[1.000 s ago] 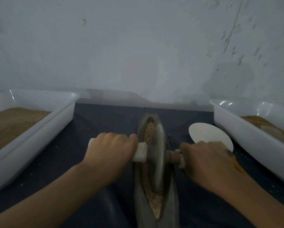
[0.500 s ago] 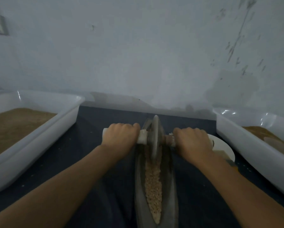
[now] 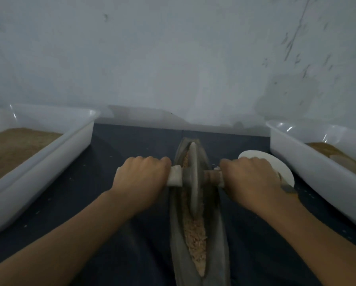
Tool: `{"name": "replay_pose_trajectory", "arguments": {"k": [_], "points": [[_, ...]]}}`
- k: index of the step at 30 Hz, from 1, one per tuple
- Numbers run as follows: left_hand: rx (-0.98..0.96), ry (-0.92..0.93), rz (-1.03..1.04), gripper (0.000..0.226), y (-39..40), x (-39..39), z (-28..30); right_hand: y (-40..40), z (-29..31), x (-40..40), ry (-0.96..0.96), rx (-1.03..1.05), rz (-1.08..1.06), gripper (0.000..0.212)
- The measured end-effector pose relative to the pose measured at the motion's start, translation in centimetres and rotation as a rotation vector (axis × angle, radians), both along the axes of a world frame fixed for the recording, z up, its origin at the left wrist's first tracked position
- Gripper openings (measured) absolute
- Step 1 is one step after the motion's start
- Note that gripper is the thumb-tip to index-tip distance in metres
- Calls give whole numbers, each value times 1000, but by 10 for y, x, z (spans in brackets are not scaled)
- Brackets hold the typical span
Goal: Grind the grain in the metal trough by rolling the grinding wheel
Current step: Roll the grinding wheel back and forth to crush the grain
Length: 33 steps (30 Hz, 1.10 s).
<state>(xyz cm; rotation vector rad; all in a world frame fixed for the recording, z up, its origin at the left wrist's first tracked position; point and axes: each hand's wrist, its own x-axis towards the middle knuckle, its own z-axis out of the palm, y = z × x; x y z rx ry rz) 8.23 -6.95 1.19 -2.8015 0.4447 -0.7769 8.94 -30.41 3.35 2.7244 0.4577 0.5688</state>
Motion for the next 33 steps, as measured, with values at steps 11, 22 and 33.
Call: {"name": "replay_pose_trajectory", "arguments": {"k": [11,22,33], "points": [[24,37,-67,44,-3,-15,11,-12,0,-19,132,65,62,29],[22,-38,23,33,-9,18,9,-3,-7,22,27,77,-14,25],[71,31,-111,50,-5,-27,14,-18,-6,-35,177,88,50,32]]}}
